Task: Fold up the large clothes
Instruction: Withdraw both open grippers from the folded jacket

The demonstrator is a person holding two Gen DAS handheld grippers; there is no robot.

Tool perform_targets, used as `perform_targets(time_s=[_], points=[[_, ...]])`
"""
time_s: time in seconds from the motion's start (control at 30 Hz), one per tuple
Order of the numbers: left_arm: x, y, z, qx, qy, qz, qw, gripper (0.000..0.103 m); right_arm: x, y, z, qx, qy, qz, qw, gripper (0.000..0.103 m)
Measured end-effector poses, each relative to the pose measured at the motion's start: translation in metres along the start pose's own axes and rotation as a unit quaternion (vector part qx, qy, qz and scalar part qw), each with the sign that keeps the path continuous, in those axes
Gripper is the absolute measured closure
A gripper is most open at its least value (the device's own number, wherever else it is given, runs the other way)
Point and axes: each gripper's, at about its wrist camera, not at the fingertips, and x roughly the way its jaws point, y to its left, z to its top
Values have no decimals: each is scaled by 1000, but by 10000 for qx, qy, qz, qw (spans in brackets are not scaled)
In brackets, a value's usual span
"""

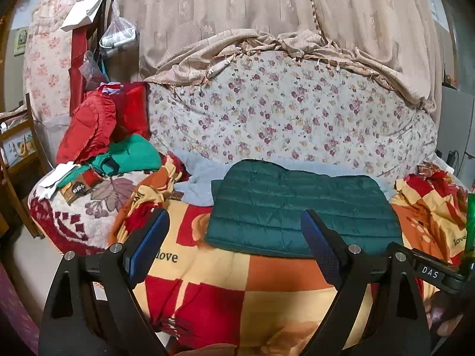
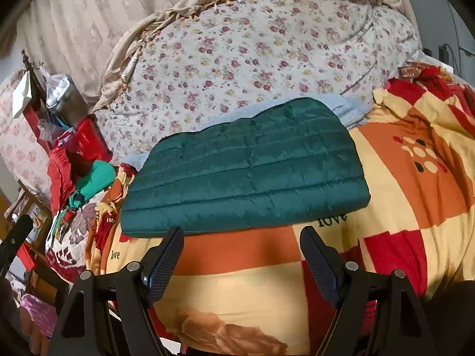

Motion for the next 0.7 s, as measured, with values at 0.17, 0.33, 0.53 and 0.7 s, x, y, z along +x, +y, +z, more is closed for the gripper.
perform_targets(time_s=[0.17,0.33,0.53,0.7], points=[[1,0,-3,28,96,-3,10000,13,3,6,-3,-136,40,-39,9999,25],[12,-5,-11,121,390,-53,9992,13,11,4,-7,-138,154,-184,9996,25],[26,-16,-22,242,719,-144,9970,13,15,2,-10,-270,159,-515,9982,25],[35,-22,-29,361,877,-174,9953,13,19,2,-13,-378,200,-624,9971,25]])
